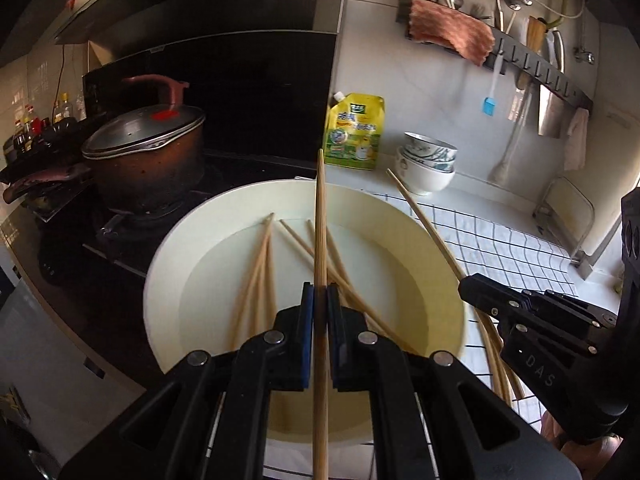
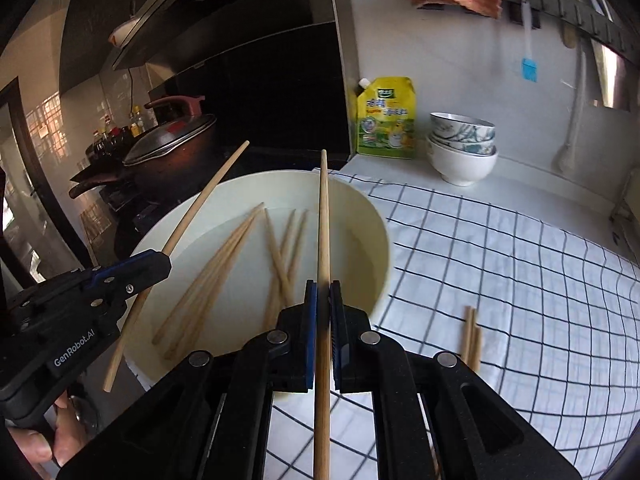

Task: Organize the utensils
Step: 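Carry both held chopsticks over the white water basin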

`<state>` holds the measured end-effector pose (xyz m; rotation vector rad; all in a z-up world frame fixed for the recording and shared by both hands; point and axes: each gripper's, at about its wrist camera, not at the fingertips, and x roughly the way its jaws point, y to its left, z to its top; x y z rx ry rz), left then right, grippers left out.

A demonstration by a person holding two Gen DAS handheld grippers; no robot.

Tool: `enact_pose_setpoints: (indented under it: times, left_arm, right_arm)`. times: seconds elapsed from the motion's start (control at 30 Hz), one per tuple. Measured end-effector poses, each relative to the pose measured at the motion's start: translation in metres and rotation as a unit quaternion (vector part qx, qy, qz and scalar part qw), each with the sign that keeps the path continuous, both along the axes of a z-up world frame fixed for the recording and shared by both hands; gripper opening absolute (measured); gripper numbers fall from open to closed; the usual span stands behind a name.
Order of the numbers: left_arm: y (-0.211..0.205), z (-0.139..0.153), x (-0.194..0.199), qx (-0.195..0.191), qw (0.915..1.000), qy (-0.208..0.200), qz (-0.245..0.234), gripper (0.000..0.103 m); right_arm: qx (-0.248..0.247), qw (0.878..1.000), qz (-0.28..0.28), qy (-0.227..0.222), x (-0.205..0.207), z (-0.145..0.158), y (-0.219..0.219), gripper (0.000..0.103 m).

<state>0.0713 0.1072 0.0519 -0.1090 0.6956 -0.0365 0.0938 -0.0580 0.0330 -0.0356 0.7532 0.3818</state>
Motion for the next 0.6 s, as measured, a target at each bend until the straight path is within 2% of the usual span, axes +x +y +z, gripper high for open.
enact_pose_setpoints:
  times: [0.3,0.6]
  left_arm:
    - [0.034,-0.022,0.033,-0.007,0.9994,0.024,0.022,0.007]
    - [0.042,-0.043,0.047,-0.016,0.9982,0.051,0.025,0.008]
  right_arm:
    - [-0.017,0.999,0.023,0.045,0.046,-0.017,0.051,0.006]
    - [-0.028,0.996,0.018,0.078,0.059,-0.039,0.06,0.006]
